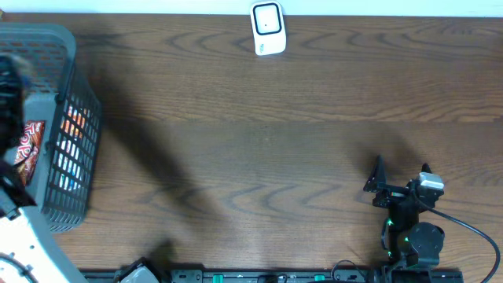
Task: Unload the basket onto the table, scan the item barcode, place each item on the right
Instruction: 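Lift the bottle out of the basket and carry it toward the scanner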
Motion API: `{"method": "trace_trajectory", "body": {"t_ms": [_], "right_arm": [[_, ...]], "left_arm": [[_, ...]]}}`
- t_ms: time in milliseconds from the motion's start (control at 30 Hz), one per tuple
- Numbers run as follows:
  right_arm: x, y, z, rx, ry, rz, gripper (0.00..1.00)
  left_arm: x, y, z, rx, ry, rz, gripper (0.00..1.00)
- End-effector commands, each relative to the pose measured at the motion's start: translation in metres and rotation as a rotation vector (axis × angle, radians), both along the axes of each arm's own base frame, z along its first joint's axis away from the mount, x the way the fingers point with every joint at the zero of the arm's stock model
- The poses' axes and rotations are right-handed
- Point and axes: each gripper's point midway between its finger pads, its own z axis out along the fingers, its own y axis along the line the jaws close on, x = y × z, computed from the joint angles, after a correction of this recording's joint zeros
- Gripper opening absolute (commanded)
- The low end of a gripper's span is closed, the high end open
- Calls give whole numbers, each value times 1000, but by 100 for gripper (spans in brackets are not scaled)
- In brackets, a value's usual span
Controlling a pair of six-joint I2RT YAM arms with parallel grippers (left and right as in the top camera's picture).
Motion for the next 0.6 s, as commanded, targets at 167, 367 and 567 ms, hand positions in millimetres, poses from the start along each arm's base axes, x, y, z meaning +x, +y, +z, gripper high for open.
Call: {"method": "trace_trajectory", "body": {"t_ms": [167, 367, 567], "right_arm": [[0, -2, -1, -11, 2, -7, 99], [0, -2, -1, -11, 2, -7, 99], [0, -2, -1, -11, 2, -7, 99]], "left_arm": [[54, -98, -2, -41, -12, -340, 65], [89, -163, -48, -17, 117, -499, 65], [109, -211, -110, 4, 294, -568, 65]]}}
